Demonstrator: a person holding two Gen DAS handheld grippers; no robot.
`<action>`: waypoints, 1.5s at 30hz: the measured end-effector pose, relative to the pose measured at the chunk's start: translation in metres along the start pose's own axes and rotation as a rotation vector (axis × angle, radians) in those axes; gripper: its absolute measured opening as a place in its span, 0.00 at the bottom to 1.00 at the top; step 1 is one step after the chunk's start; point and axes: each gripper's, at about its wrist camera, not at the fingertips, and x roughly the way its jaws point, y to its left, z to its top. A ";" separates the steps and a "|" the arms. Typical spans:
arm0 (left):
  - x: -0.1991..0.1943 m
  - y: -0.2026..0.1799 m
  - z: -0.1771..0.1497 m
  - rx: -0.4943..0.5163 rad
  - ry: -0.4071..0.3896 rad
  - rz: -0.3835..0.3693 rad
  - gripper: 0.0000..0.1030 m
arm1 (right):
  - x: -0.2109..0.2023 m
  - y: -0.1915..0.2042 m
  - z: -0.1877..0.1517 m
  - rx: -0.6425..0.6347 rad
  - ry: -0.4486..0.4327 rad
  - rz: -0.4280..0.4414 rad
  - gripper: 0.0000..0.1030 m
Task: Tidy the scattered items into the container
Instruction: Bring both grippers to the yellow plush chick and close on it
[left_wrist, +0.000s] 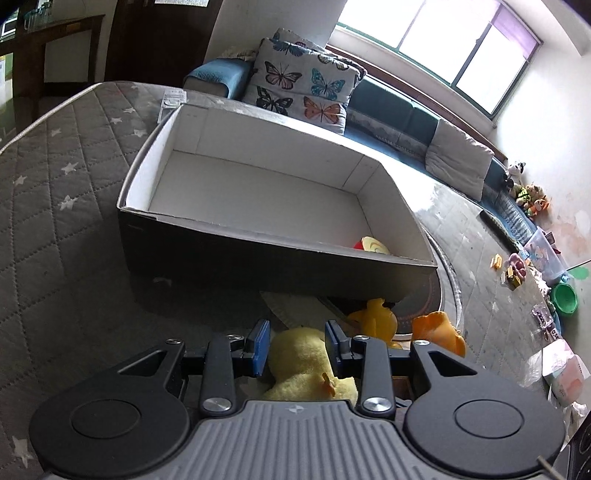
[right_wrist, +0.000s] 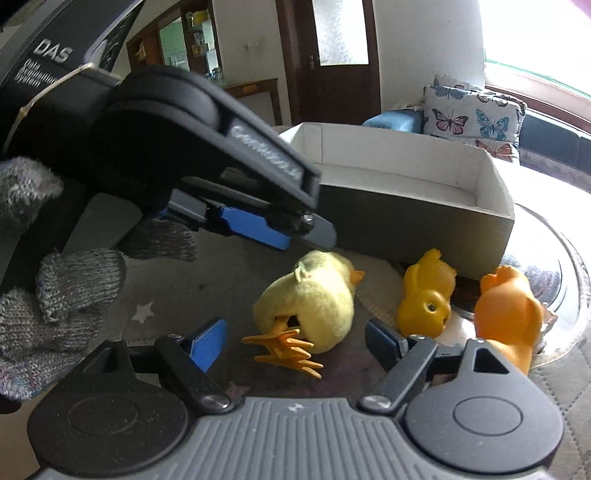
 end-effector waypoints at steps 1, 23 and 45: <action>0.002 0.000 0.000 -0.001 0.003 0.002 0.35 | 0.002 0.000 0.000 -0.002 0.006 -0.002 0.81; 0.008 0.004 0.000 -0.055 0.023 -0.028 0.35 | -0.013 -0.007 0.003 -0.054 0.004 -0.046 0.75; 0.018 0.023 -0.006 -0.154 0.045 -0.025 0.38 | 0.014 -0.007 0.001 -0.036 0.036 0.019 0.59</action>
